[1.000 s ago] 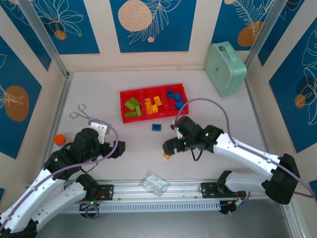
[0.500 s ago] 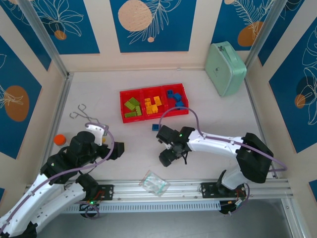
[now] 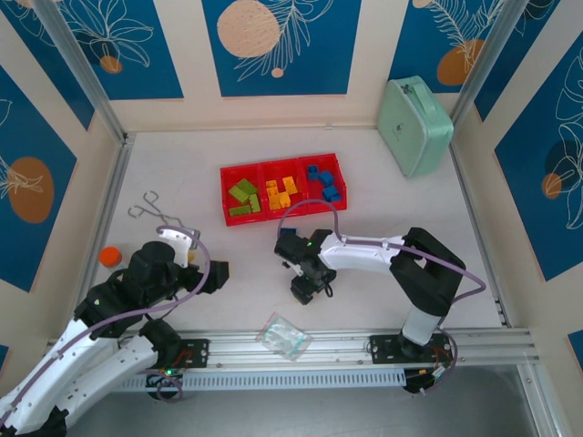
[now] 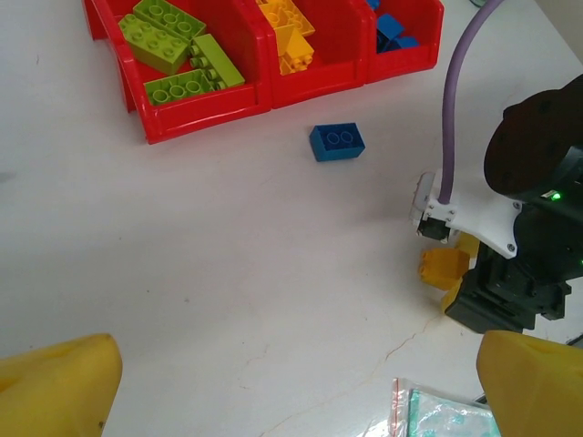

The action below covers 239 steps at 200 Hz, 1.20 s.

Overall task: Sort the legos into containers by color
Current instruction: Pick up the lego from the bottom-center of the table, then place the lego in the container.

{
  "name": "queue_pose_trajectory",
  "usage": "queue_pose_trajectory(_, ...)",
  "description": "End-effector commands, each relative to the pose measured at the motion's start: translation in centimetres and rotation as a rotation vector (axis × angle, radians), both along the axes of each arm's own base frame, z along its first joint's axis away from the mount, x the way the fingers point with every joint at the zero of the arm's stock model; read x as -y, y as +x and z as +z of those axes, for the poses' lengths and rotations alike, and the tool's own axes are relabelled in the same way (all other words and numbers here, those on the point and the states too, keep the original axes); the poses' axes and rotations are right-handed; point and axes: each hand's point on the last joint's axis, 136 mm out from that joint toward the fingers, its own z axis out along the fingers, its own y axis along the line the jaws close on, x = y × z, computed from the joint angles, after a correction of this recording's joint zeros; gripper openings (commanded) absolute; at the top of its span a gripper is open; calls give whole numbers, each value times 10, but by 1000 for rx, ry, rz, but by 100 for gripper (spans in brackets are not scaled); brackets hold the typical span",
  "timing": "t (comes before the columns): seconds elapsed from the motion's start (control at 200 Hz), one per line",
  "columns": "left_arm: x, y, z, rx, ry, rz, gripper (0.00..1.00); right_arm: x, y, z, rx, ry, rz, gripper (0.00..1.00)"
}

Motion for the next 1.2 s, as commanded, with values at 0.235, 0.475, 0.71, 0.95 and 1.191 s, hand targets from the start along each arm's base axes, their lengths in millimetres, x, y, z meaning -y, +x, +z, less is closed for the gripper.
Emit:
queue_pose_trajectory(0.235,-7,0,3,32,-1,35,100,-21,-3,22,-3,-30,50,33)
queue_pose_trajectory(0.475,-8,-1,4,41,-5,36,100,-40,34,79,111,39,38,27)
queue_pose_trajectory(0.71,-10,-1,4,43,2,44,100,-57,135,121,221,239,-199,22)
queue_pose_trajectory(0.95,-11,-1,4,46,0,49,100,-71,237,118,311,363,-336,22)
queue_pose_trajectory(1.191,-9,0,3,45,20,41,100,-74,306,94,327,325,-386,30)
